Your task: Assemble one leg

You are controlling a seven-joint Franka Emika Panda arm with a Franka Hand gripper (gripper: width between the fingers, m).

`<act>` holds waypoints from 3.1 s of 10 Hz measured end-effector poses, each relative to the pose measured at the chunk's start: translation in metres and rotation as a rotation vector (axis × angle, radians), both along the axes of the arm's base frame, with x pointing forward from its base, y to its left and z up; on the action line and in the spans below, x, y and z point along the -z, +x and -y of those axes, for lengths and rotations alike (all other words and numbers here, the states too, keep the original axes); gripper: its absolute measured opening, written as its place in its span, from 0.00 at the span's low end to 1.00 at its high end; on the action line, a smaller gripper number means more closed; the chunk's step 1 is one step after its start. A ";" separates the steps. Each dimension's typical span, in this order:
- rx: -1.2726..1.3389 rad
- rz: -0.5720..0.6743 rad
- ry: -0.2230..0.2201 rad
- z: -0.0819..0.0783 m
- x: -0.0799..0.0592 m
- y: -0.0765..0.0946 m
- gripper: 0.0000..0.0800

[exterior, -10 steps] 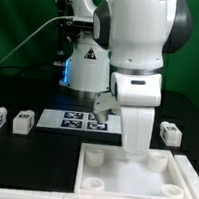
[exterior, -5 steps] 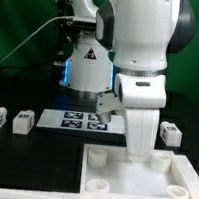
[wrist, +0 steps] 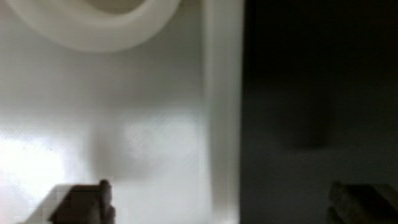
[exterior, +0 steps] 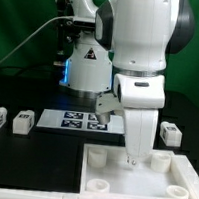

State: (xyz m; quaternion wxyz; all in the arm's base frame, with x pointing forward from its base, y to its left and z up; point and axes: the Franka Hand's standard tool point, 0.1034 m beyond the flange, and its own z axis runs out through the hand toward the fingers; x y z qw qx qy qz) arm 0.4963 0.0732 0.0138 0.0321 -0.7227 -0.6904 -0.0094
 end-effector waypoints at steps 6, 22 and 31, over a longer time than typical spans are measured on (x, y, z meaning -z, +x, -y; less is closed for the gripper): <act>0.002 0.000 0.000 0.001 0.000 0.000 0.81; 1.300 -0.147 -0.076 -0.110 -0.033 -0.040 0.81; 1.245 -0.761 -0.873 -0.115 -0.024 -0.095 0.81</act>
Offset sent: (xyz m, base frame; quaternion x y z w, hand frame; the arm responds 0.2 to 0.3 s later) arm 0.0000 0.0000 0.0000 0.0000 0.0000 0.0000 1.0000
